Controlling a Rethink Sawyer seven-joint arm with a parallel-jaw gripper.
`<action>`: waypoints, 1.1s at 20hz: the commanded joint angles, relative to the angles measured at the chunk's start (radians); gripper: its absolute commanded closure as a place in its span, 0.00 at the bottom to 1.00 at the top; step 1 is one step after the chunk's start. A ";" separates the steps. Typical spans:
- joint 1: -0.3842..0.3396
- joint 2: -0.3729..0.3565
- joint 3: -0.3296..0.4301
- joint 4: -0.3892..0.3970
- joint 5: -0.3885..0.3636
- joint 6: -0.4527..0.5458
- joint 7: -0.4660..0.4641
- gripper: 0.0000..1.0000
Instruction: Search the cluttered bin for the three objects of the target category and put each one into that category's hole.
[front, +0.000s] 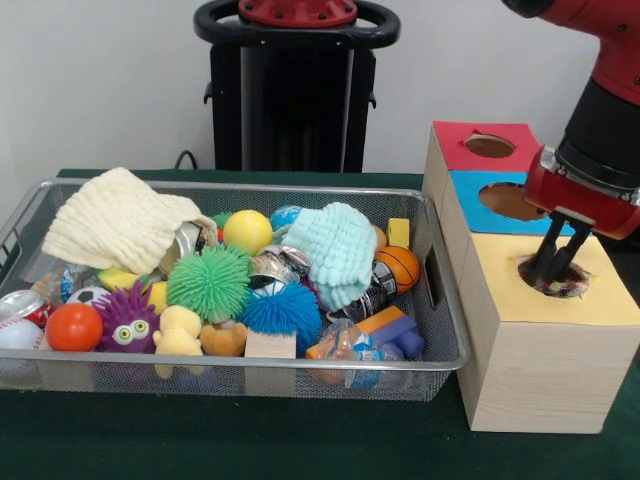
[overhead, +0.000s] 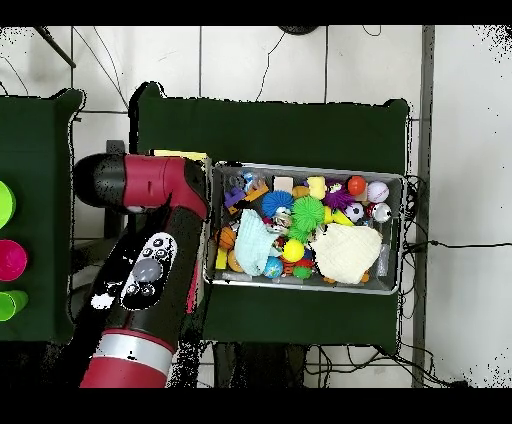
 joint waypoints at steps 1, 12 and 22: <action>-0.002 0.018 0.042 -0.004 0.041 -0.035 0.290 1.00; 0.000 0.001 0.047 0.007 0.052 -0.047 0.277 1.00; -0.053 -0.076 0.031 -0.057 0.046 0.103 0.201 1.00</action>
